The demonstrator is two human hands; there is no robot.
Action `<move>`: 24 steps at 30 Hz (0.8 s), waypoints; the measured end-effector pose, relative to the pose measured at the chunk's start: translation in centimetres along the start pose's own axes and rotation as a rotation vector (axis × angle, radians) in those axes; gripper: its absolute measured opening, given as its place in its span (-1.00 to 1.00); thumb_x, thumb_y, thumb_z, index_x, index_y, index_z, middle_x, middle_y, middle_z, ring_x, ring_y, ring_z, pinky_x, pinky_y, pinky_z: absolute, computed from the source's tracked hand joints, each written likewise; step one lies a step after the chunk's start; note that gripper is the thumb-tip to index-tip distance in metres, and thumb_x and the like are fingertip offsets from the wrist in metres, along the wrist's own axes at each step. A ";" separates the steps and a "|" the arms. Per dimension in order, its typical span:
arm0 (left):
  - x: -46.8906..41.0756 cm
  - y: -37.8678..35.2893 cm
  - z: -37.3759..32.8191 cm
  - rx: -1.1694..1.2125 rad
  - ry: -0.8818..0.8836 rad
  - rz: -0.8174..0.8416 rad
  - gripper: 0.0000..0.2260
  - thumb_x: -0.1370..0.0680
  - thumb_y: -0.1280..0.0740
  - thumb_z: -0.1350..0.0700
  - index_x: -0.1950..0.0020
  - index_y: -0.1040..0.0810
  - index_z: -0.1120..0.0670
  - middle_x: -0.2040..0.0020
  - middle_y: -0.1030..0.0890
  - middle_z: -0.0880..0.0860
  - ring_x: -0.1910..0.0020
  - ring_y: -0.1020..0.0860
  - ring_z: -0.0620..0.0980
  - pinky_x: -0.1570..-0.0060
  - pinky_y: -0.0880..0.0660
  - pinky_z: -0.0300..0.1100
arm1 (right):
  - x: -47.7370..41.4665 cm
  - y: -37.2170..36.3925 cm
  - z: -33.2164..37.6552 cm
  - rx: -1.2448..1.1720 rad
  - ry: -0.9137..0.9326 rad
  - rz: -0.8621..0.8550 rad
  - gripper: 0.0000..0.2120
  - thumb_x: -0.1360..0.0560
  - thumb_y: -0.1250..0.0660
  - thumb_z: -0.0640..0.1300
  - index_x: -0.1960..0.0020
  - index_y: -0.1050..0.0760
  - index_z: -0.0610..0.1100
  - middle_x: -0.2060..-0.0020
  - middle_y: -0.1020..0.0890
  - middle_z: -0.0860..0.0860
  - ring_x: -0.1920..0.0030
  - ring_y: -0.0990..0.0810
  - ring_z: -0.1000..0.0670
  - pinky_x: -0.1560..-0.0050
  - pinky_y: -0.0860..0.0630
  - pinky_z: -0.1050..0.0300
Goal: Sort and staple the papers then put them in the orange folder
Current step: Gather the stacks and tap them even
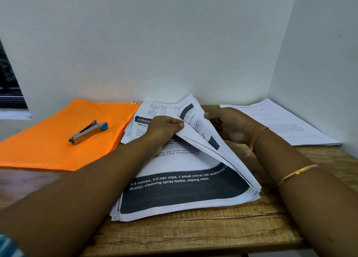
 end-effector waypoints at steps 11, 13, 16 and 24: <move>0.0 -0.2 -0.3 -0.082 -0.067 -0.010 -0.91 -0.48 -0.40 0.23 0.04 -0.59 0.10 0.12 -0.58 0.03 0.10 -0.53 -0.01 -0.02 -0.49 -0.18 | -0.7 0.1 -0.6 0.105 -0.004 -0.064 -0.82 -0.54 -0.24 -0.37 0.16 -0.50 -0.15 0.15 -0.61 -0.12 0.19 -0.59 -0.07 0.15 -0.56 0.05; 0.1 0.0 -0.5 -0.138 -0.092 -0.055 -0.80 -0.48 -0.41 0.17 -0.09 -0.55 0.07 0.02 -0.51 0.01 0.18 -0.48 -0.10 0.18 -0.46 -0.32 | -1.2 0.2 -0.7 0.165 0.002 -0.090 -0.93 -0.52 -0.30 -0.32 0.09 -0.53 -0.19 0.03 -0.63 -0.16 0.05 -0.62 -0.15 -0.04 -0.57 -0.09; 0.3 0.2 -0.7 -0.201 -0.137 -0.091 -0.60 -0.49 -0.41 0.14 -0.30 -0.40 0.02 -0.08 -0.43 0.00 0.15 -0.41 -0.12 0.35 -0.35 -0.40 | -1.4 -0.4 -0.6 0.299 0.039 -0.105 -0.81 -0.45 -0.38 -0.20 -0.06 -0.57 -0.21 -0.01 -0.65 -0.14 -0.03 -0.62 -0.17 -0.16 -0.53 -0.15; 0.0 -0.2 -0.9 -0.346 -0.278 -0.007 -0.26 -0.54 -0.32 0.21 -0.50 0.04 -0.26 -0.47 -0.28 0.07 -0.32 -0.39 0.14 -0.27 -0.40 0.02 | -1.2 -1.1 -0.2 0.439 0.087 -0.062 -0.75 -0.46 -0.40 -0.16 -0.10 -0.58 -0.23 0.00 -0.66 -0.11 -0.04 -0.62 -0.14 -0.21 -0.49 -0.07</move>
Point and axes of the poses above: each hand's wrist, its own x-axis away from the middle knuckle, its own y-axis out of the back of the hand, z = x × y, the point moved 5 cm from there along -x, towards the middle knuckle
